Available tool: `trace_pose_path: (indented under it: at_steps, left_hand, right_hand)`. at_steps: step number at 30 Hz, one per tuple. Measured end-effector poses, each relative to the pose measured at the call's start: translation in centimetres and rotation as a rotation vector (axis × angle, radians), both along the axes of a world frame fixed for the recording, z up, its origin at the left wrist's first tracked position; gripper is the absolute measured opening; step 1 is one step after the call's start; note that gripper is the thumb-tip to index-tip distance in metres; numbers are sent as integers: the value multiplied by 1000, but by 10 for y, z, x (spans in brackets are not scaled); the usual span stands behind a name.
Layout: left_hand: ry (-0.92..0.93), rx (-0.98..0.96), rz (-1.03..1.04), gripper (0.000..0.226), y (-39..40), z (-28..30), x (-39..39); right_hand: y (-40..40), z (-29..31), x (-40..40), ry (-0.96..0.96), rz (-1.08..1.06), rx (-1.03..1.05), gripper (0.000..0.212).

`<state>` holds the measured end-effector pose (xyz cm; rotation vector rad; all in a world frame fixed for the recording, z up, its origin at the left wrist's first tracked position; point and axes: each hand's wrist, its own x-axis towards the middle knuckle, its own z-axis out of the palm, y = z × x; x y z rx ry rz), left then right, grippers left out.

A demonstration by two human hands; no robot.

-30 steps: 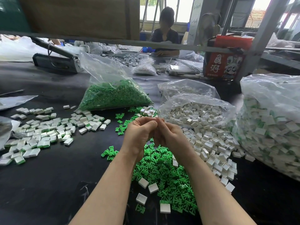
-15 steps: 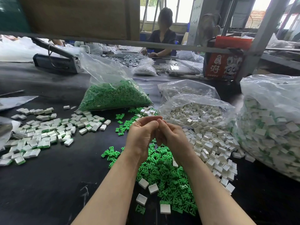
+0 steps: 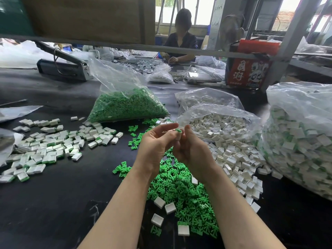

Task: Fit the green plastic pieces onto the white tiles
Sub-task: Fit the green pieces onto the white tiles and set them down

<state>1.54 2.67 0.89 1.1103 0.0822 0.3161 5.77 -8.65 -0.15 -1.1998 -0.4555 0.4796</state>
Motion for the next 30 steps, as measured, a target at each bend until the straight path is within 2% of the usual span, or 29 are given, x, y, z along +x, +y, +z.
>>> trace_pose_path:
  at_steps: [8, 14, 17, 20, 24, 26, 30]
  left_hand:
    - [-42, 134, -8, 25, 4, -1, -1]
    - [-54, 235, 27, 22, 11, -1, -2]
    - [36, 260, 162, 17, 27, -5, -3]
    - [162, 279, 365, 15, 51, -14, -3]
    - [259, 162, 491, 13, 75, -20, -2]
    - [267, 90, 461, 13, 78, -20, -3]
    - [225, 81, 375, 15, 72, -17, -2]
  right_hand:
    - [1, 2, 1, 88, 17, 35, 40]
    - [-1, 4, -2, 24, -60, -146, 44]
    - [-4, 5, -1, -25, -158, -285, 44]
    - [-7, 6, 1, -59, -223, -315, 41]
    - [-10, 7, 2, -84, -267, -313, 42]
    - [-11, 6, 4, -99, -274, -326, 41]
    - [-11, 3, 6, -121, -279, -373, 39]
